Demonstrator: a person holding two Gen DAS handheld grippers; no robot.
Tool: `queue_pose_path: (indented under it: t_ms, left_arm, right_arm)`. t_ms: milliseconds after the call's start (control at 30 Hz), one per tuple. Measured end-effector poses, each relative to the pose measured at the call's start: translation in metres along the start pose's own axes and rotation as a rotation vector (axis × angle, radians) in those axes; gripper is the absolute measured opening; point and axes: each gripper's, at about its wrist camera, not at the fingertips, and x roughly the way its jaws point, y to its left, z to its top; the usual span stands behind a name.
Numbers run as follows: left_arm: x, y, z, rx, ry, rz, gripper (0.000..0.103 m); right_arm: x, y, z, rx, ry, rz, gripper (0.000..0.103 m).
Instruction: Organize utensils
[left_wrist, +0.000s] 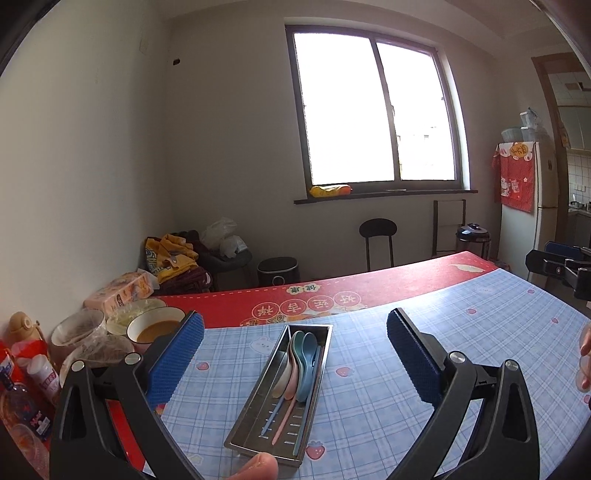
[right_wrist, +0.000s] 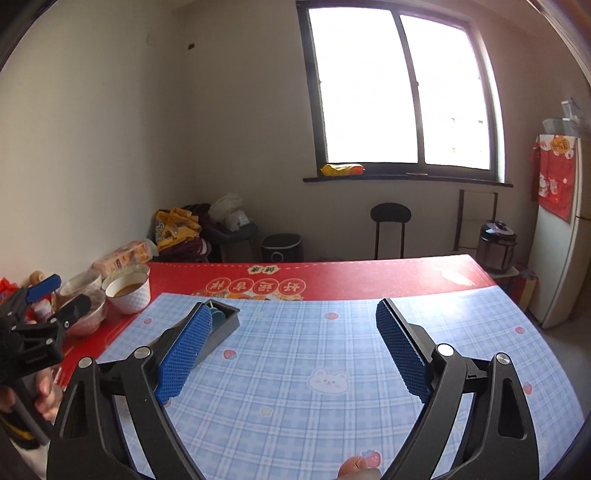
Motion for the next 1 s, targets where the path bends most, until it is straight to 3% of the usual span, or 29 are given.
queue_pose_path:
  t_ms: [433, 1000]
  left_arm:
    - [-0.02, -0.026, 0.0, 0.009, -0.017, -0.004, 0.097]
    - [-0.017, -0.028, -0.006, -0.003, 0.013, -0.013, 0.097]
  right_arm:
    - [-0.016, -0.01, -0.017, 0.022, -0.019, -0.046, 0.087]
    - [-0.017, -0.01, -0.022, 0.013, -0.029, -0.089, 0.087]
